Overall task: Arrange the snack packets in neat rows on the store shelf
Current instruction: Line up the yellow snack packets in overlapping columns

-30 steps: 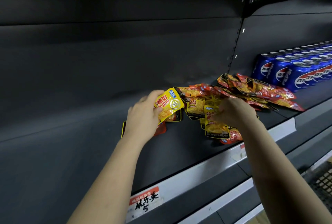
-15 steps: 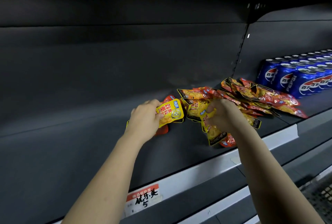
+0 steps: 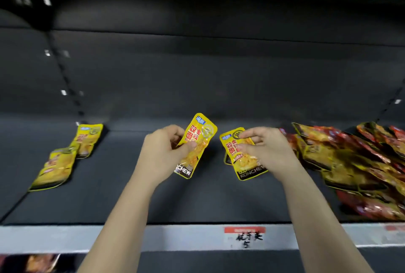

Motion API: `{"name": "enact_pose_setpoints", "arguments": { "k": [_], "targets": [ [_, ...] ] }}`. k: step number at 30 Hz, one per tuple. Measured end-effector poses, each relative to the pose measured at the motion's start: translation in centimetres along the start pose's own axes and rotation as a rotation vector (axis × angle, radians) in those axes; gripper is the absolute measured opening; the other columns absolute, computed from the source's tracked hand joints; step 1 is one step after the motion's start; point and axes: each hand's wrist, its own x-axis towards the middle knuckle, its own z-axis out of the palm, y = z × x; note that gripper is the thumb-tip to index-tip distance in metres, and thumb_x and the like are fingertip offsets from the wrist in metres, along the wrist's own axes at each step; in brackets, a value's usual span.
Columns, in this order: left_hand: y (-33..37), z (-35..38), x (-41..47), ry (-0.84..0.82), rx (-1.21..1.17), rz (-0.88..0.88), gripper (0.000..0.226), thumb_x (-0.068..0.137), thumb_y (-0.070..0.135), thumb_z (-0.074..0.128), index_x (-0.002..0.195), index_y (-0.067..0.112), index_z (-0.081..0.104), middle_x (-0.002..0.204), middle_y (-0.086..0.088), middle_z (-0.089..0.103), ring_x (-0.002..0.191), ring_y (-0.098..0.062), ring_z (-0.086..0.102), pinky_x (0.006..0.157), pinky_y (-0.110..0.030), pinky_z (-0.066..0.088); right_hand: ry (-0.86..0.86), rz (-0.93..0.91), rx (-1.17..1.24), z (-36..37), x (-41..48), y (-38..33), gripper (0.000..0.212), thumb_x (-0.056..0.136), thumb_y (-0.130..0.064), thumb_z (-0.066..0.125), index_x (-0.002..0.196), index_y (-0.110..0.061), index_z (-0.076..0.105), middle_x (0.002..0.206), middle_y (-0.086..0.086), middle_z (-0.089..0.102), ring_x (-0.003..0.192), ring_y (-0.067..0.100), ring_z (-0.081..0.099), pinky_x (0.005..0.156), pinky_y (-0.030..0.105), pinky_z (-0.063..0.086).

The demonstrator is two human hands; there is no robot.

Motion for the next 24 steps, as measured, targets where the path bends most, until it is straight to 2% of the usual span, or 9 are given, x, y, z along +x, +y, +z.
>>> {"name": "enact_pose_setpoints", "arguments": {
  "k": [3,5,8,13,21,24],
  "targets": [
    [-2.4,-3.8,-1.2,0.067,-0.013,-0.051,0.012,0.079,0.029,0.077,0.078,0.024,0.066,0.073,0.007,0.071,0.071,-0.015,0.067,0.073,-0.042,0.054,-0.079,0.03,0.037,4.6,0.0,-1.7,0.021,0.083,-0.005,0.073,0.085,-0.025,0.07,0.082,-0.002,0.071,0.069,0.011,0.067,0.063,0.032,0.058],
    [-4.1,-6.6,-1.8,0.079,-0.017,-0.069,0.013,0.078,0.029,0.078,0.08,0.023,0.067,0.074,0.006,0.072,0.072,-0.016,0.068,0.073,-0.044,0.054,-0.115,0.037,0.034,7.7,0.2,-3.0,0.022,0.082,-0.006,0.072,0.082,-0.028,0.071,0.09,0.004,0.073,0.079,0.019,0.07,0.074,0.041,0.058],
    [-7.0,-11.5,-2.4,0.122,0.018,-0.07,0.016,0.077,0.034,0.076,0.08,0.023,0.064,0.075,0.004,0.071,0.073,-0.02,0.067,0.073,-0.045,0.053,-0.177,0.048,0.066,12.4,0.0,-5.5,0.023,0.082,-0.003,0.072,0.084,-0.026,0.073,0.089,0.003,0.073,0.081,0.02,0.072,0.078,0.04,0.058],
    [-12.4,-19.8,-3.0,0.226,0.07,-0.14,0.008,0.083,0.023,0.073,0.085,0.023,0.065,0.08,0.007,0.072,0.079,-0.017,0.068,0.078,-0.041,0.054,-0.229,0.043,0.085,19.5,-1.4,-10.0,0.02,0.082,-0.003,0.072,0.091,-0.021,0.069,0.087,0.004,0.071,0.078,0.019,0.071,0.073,0.035,0.058],
    [-18.5,-27.8,-1.4,0.228,0.072,-0.142,0.007,0.085,0.02,0.071,0.091,0.022,0.067,0.086,0.005,0.071,0.085,-0.017,0.067,0.081,-0.036,0.053,-0.271,0.048,0.097,28.4,-3.8,-14.5,0.019,0.082,-0.005,0.074,0.092,-0.019,0.067,0.095,0.014,0.07,0.07,0.012,0.066,0.053,0.018,0.045],
    [-19.6,-28.6,-0.5,0.194,0.096,-0.137,0.009,0.086,0.021,0.07,0.094,0.02,0.067,0.089,0.002,0.071,0.087,-0.018,0.066,0.082,-0.036,0.052,-0.273,0.057,0.061,31.2,-4.2,-15.2,0.019,0.079,-0.009,0.077,0.088,-0.022,0.068,0.097,0.014,0.07,0.077,0.018,0.069,0.059,0.024,0.047]
  ]
}}
